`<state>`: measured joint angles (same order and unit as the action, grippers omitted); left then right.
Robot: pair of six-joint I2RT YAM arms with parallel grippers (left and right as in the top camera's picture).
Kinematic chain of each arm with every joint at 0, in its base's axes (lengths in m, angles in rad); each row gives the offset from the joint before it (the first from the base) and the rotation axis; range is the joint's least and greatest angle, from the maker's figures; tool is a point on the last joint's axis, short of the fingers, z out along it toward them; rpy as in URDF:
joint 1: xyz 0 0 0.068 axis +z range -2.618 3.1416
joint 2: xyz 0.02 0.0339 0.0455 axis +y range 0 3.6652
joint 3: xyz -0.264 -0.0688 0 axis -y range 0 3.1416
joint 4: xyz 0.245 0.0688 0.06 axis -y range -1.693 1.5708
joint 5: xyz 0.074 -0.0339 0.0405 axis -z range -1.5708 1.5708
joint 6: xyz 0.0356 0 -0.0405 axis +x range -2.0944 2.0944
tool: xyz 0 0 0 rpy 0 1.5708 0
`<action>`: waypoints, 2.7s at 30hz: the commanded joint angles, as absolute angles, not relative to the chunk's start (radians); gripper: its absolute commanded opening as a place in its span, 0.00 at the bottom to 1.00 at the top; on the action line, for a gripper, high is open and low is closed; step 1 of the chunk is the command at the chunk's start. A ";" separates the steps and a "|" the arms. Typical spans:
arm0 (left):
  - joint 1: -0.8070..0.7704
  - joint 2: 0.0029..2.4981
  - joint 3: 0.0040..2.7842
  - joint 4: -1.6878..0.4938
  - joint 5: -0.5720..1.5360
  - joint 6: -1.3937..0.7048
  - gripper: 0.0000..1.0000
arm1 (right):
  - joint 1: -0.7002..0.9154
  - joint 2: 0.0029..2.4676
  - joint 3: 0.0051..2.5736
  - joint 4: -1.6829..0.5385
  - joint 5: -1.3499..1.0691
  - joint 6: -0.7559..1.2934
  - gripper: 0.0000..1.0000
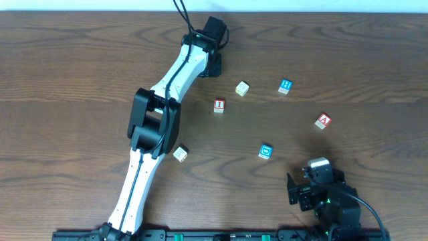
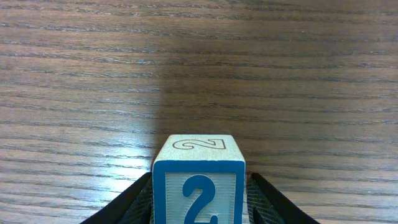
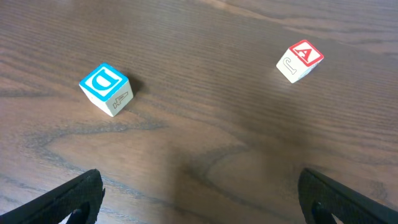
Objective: Spell out Ai2
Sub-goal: 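Lift the blue 2 block and carry it beside the I block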
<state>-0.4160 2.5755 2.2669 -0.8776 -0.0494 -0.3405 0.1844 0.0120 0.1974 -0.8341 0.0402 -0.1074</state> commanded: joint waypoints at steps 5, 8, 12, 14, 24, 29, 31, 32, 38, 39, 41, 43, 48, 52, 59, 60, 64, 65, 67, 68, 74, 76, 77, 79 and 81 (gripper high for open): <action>-0.412 2.592 2.260 -0.877 -0.062 -0.344 0.39 | 0.177 0.006 0.187 -0.838 0.037 -0.117 0.99; -0.412 2.592 2.260 -0.874 -0.064 -0.344 0.38 | 0.177 0.006 0.187 -0.838 0.037 -0.117 0.99; -0.412 2.592 2.260 -0.867 -0.064 -0.343 0.36 | 0.177 0.006 0.187 -0.838 0.037 -0.117 0.99; -0.412 2.592 2.260 -0.865 -0.064 -0.343 0.35 | 0.177 0.006 0.187 -0.838 0.037 -0.117 0.99; -0.414 2.590 2.404 -0.986 -0.084 -0.337 0.17 | 0.177 0.006 0.187 -0.838 0.037 -0.117 0.99; -0.449 2.589 2.595 -1.159 -0.067 -0.341 0.06 | 0.177 0.006 0.187 -0.838 0.037 -0.117 1.00; -0.469 2.588 2.658 -1.216 -0.042 -0.354 0.06 | 0.177 0.006 0.187 -0.838 0.037 -0.117 0.99; -0.481 2.587 2.686 -1.244 -0.032 -0.363 0.05 | 0.177 0.006 0.187 -0.838 0.037 -0.117 0.99; -0.545 2.547 2.735 -1.376 0.001 -0.374 0.06 | 0.177 0.006 0.187 -0.838 0.037 -0.117 0.99; -0.551 2.534 2.735 -1.389 0.002 -0.381 0.06 | 0.177 0.006 0.187 -0.838 0.037 -0.117 0.99; -0.564 2.515 2.735 -1.418 0.005 -0.387 0.06 | 0.177 0.006 0.187 -0.838 0.037 -0.117 0.99; -0.581 2.503 2.720 -1.444 0.005 -0.398 0.06 | 0.177 0.006 0.187 -0.838 0.037 -0.117 0.99; -0.616 2.457 2.631 -1.460 0.019 -0.397 0.06 | 0.177 0.006 0.187 -0.838 0.037 -0.117 0.99; -0.635 2.352 2.611 -1.456 -0.089 -0.389 0.06 | 0.177 0.006 0.187 -0.838 0.037 -0.117 0.99; -0.648 2.274 2.610 -1.432 -0.190 -0.377 0.06 | 0.177 0.006 0.187 -0.838 0.037 -0.117 0.99; -0.648 2.276 2.610 -1.428 -0.181 -0.377 0.06 | 0.177 0.006 0.187 -0.838 0.037 -0.117 0.99; -0.660 2.268 2.610 -1.431 -0.115 -0.378 0.06 | 0.177 0.006 0.187 -0.838 0.037 -0.117 0.99; -0.665 2.263 2.610 -1.433 -0.101 -0.383 0.06 | 0.177 0.006 0.187 -0.838 0.037 -0.117 0.99; -0.683 2.243 2.610 -1.448 -0.047 -0.400 0.06 | 0.177 0.006 0.187 -0.838 0.037 -0.117 0.99; -0.690 2.232 2.610 -1.459 -0.037 -0.413 0.06 | 0.177 0.006 0.187 -0.838 0.037 -0.117 0.99; -0.707 2.180 2.583 -1.572 -0.033 -0.442 0.06 | 0.177 0.006 0.187 -0.838 0.037 -0.117 0.99; -0.707 2.128 2.502 -1.531 -0.027 -0.442 0.06 | 0.177 0.006 0.187 -0.838 0.037 -0.117 0.99; -0.709 2.071 2.405 -1.470 -0.020 -0.442 0.06 | 0.177 0.006 0.187 -0.838 0.037 -0.117 0.99; -0.719 1.983 2.234 -1.362 0.002 -0.442 0.06 | 0.177 0.006 0.187 -0.838 0.037 -0.117 0.99; -0.730 1.903 2.046 -1.251 0.016 -0.442 0.06 | 0.177 0.006 0.187 -0.838 0.037 -0.117 0.99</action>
